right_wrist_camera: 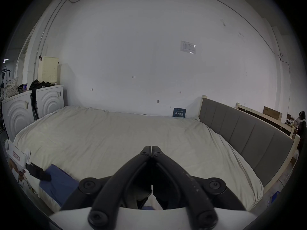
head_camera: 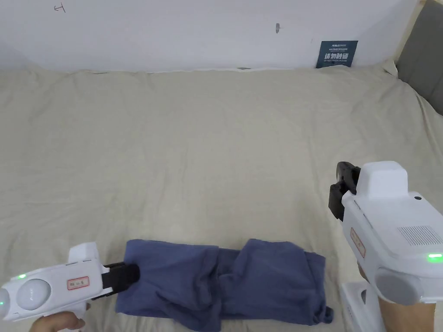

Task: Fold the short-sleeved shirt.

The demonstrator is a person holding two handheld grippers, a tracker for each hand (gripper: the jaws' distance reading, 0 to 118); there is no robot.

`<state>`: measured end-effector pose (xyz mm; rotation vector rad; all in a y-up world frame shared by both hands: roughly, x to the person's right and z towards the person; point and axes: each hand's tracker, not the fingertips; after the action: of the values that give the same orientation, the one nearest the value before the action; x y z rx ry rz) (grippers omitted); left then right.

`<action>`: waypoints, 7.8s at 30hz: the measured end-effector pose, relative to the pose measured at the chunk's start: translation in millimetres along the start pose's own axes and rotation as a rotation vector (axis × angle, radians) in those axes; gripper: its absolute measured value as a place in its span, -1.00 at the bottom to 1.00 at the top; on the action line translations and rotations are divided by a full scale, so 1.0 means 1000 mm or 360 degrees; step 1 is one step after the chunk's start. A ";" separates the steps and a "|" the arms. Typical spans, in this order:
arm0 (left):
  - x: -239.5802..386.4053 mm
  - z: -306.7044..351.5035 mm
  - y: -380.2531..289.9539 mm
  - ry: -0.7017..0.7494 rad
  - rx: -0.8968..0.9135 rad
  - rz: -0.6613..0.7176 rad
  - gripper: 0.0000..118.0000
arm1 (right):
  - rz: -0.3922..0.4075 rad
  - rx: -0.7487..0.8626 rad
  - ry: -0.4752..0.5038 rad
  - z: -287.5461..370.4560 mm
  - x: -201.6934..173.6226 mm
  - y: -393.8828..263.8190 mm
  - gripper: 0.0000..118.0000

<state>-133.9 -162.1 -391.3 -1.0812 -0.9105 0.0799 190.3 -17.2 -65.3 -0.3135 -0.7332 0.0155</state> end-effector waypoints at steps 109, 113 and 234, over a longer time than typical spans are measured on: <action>0.176 0.102 0.025 0.0495 0.1371 -0.0715 -1.00 | -0.0053 0.0237 0.0008 0.041 0.003 0.024 -0.98; 0.174 0.100 0.024 0.0498 0.1358 -0.0709 -1.00 | -0.0045 0.0237 0.0015 0.040 0.000 0.024 -0.98; 0.218 0.110 0.068 0.0536 0.1495 -0.0719 0.61 | 0.0002 0.0383 0.0018 0.016 0.002 0.066 -0.98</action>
<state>-42.5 54.1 -296.8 -0.0012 -0.6633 -0.0503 187.3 50.4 -72.0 -0.0843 -0.7118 0.1021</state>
